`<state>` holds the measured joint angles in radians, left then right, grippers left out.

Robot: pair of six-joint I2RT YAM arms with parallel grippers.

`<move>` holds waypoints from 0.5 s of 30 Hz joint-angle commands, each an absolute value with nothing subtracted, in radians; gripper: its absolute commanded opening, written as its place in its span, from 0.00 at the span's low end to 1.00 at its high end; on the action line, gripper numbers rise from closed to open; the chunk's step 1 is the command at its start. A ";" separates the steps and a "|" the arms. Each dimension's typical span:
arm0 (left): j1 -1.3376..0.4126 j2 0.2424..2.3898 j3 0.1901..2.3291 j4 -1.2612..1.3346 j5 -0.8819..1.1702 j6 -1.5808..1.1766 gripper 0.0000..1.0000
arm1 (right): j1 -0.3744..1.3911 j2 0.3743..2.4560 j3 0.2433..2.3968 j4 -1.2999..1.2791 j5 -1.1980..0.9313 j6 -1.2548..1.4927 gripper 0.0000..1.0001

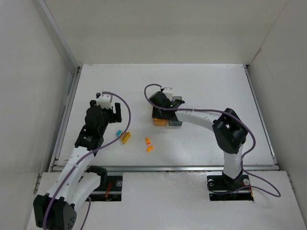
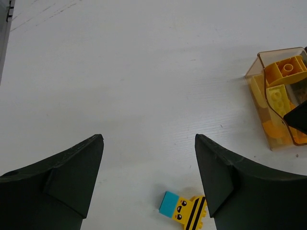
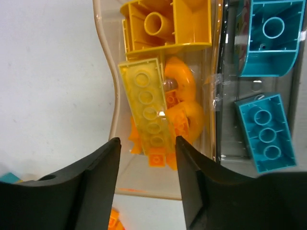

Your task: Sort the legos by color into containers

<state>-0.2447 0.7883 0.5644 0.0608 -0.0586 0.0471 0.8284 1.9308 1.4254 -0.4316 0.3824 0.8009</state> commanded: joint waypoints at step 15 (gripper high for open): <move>-0.239 0.758 0.561 0.086 -0.077 0.041 0.74 | 1.077 1.761 1.342 -0.393 0.224 0.383 0.82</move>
